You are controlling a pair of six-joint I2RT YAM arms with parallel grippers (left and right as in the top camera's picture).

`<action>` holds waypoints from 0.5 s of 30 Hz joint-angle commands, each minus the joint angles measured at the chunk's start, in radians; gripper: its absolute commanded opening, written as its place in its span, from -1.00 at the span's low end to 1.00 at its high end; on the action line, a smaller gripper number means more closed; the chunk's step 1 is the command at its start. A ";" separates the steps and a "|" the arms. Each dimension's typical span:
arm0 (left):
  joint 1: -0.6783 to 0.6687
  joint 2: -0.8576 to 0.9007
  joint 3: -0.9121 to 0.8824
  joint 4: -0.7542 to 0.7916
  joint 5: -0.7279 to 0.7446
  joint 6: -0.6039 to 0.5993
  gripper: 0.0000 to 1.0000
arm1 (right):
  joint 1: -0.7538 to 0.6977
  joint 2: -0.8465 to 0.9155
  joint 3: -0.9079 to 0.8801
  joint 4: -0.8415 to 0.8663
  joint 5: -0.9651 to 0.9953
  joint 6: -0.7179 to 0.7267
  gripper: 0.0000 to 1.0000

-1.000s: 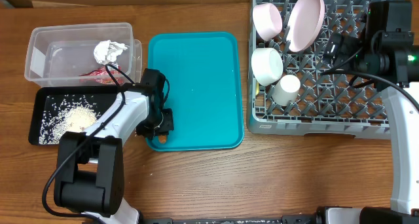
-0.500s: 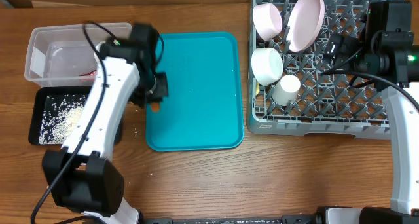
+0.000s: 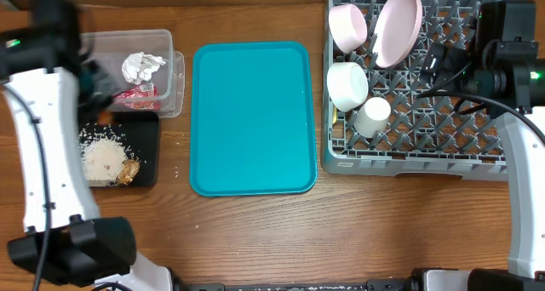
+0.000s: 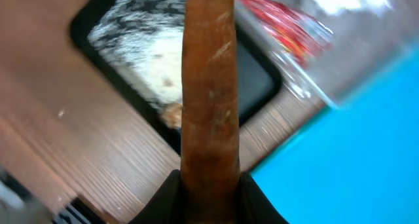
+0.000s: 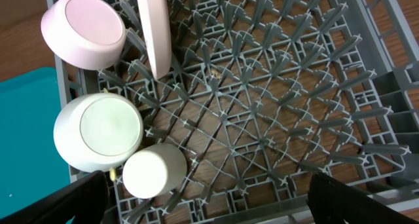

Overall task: Sort waste into correct bins and load items into the dishwasher
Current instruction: 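Carry the carrot left and lower it onto the black rice tray, then release the carrot on the rice tray and lift the left gripper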

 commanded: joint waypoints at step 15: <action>0.154 -0.003 -0.692 0.597 0.169 -0.414 -0.63 | -0.003 -0.003 0.002 -0.043 0.006 0.001 1.00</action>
